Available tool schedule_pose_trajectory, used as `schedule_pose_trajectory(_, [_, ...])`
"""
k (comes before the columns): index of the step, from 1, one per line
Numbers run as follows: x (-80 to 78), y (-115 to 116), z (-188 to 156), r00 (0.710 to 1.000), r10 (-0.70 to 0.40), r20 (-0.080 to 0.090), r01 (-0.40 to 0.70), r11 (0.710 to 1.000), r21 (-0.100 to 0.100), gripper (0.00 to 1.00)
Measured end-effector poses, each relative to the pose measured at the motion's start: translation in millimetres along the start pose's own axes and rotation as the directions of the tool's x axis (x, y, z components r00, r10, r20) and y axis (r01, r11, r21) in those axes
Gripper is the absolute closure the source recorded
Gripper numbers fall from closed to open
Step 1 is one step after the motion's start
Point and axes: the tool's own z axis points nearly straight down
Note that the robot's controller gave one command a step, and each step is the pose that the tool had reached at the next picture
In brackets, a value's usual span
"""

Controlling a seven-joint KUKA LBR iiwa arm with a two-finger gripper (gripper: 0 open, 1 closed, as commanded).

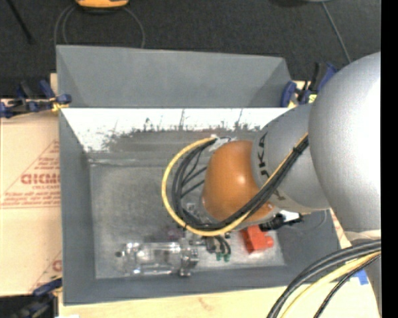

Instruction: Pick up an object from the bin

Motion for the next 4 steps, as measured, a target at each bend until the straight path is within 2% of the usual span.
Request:
schedule_pose_trajectory(1, [-7.7, 5, 13, 0.984, 0.177, -0.001, -0.177, 0.984, 0.001, 0.0])
schedule_pose_trajectory(2, [3.0, 25, 12, 0.987, 0.159, 0.01, -0.159, 0.987, 0.002, 0.0])
schedule_pose_trajectory(3, [4.5, 48, 10, 0.947, 0.32, 0.002, -0.32, 0.947, 0.003, 0.0])
schedule_pose_trajectory(4, [7.1, 52, 11, 0.916, 0.402, 0.003, -0.402, 0.915, 0.026, 0.0])
